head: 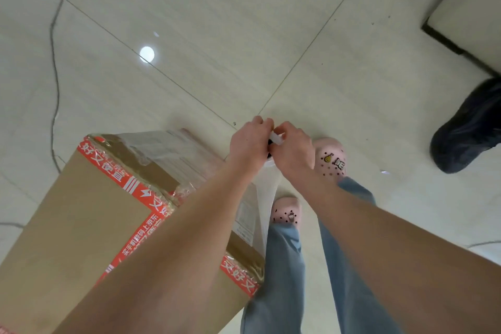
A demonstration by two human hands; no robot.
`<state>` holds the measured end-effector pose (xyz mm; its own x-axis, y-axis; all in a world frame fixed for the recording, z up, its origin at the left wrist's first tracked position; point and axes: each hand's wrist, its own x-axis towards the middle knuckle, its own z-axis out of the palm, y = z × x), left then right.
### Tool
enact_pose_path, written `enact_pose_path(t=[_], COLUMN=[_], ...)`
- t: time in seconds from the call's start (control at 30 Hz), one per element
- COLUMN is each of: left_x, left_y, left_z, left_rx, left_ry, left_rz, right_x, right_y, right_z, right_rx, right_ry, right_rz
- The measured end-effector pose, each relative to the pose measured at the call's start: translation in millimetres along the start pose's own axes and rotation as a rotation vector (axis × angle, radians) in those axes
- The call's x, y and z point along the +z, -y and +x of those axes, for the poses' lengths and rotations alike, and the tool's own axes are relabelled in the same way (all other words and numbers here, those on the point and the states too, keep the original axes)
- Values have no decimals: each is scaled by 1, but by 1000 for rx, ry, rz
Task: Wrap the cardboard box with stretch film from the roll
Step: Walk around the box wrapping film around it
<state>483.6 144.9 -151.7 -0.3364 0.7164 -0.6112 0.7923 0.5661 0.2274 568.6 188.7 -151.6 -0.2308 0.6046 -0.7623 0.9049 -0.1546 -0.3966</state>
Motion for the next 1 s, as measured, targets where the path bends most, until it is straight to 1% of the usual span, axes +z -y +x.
enact_pose_path(t=[0.13,0.23,0.33,0.43,0.5,0.57,0.6,0.67,0.73,0.8,0.9,1.0], left_x=[-13,-14,-16,-19,-20,-18,-18,-21,-27,-34,-40,-43], left_y=[3,9,11,13,12,9,8,6,7,8,14,23], left_z=[15,24,28,29,26,24,24,29,39,48,58,62], left_rx=[16,-75,-224,-461,-630,-720,-712,-603,-441,-330,-311,-397], left_ry=[30,19,-31,-119,-153,-150,-148,-162,-177,-152,-133,-141], left_rz=[43,-37,-175,-386,-522,-606,-613,-557,-421,-295,-244,-293], right_x=[-4,-10,-17,-21,-23,-26,-27,-29,-29,-28,-29,-28], right_y=[10,19,30,44,55,61,63,64,63,63,69,80], right_z=[10,19,27,34,38,45,48,54,57,61,68,71], right_rx=[-54,-89,-125,-139,-115,-109,-116,-130,-150,-168,-223,-277], right_ry=[26,50,35,31,45,64,71,84,103,109,97,105], right_rz=[-69,-142,-168,-162,-167,-150,-144,-158,-182,-205,-263,-275])
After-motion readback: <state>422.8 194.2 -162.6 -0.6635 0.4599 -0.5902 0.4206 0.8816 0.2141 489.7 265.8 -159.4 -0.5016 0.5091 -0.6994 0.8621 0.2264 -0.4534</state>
